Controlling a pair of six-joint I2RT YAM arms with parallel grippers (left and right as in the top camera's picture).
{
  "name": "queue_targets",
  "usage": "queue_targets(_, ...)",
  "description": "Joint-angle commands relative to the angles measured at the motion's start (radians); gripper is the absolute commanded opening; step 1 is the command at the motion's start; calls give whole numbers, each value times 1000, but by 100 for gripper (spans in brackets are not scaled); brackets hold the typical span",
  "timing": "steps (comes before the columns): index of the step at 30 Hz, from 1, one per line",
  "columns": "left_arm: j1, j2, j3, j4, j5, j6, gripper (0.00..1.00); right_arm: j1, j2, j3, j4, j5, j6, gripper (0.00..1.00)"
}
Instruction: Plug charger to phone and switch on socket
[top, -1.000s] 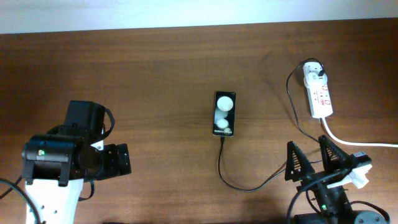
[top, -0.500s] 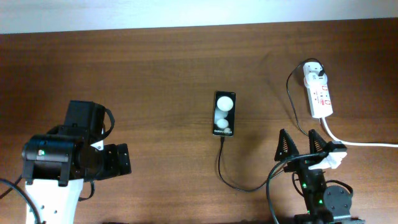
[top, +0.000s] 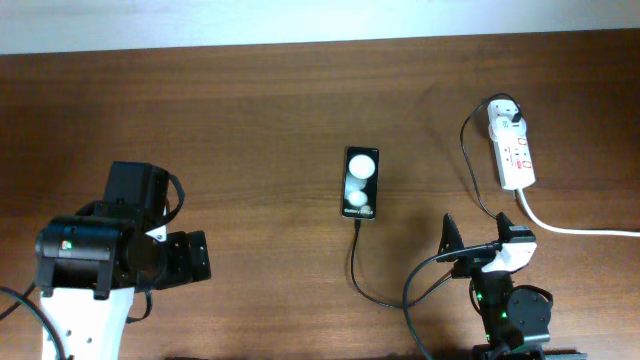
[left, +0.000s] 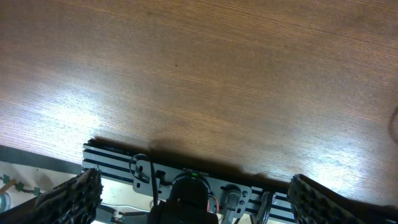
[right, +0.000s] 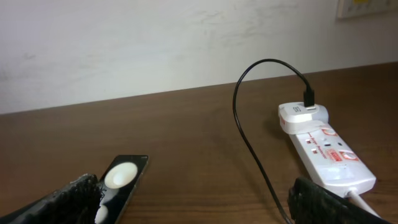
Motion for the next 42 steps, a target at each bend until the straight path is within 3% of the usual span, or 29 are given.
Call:
queue_targets(1,5,-9,-1,2,-11,0,99,8,-11,-7,-6,11,-57,99)
queue_targets(10,5,-9,-1,2,-11,0,99,8,-11,-7,-6,11,-131,99)
queue_targets(42,5,-9,-1,2,-11,0,99,-32,-10,-7,-5,11,-130,99)
